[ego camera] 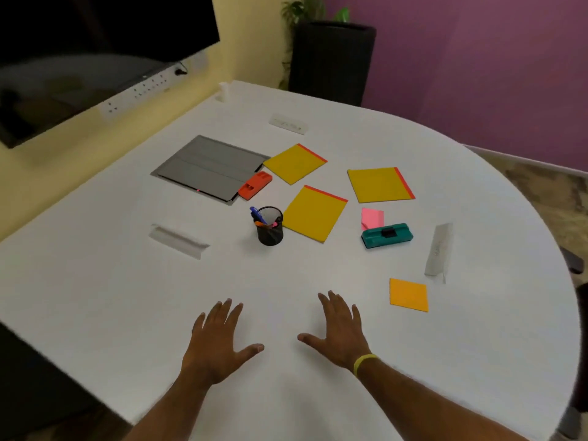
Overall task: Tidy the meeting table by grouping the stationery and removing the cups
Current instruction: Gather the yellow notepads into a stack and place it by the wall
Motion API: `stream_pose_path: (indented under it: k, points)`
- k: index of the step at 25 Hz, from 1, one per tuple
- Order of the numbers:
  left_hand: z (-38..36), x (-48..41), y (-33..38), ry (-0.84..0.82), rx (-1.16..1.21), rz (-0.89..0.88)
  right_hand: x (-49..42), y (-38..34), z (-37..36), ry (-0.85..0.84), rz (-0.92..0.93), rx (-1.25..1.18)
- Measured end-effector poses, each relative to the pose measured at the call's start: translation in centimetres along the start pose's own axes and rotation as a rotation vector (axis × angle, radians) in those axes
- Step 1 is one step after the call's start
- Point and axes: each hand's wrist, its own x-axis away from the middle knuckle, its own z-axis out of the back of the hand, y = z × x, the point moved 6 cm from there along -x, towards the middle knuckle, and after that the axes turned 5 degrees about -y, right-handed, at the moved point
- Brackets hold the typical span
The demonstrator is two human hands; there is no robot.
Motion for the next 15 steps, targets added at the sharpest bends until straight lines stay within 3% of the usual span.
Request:
stream_pose_path:
  k: [5,11,15]
  points:
    - [1.8,-8.0,0.4,-0.025,0.029,-0.194,-5.1,-0.7,1.1,0.098,-0.113,-0.172]
    - [11.7,-20.5,0.2,0.146,0.064,-0.437,-12.0,-0.2,6.9,0.289,-0.247,-0.254]
    - [17.2,-29.8,0.3,0.252,0.198,-0.469,-17.5,0.2,11.1,0.379,-0.294,-0.373]
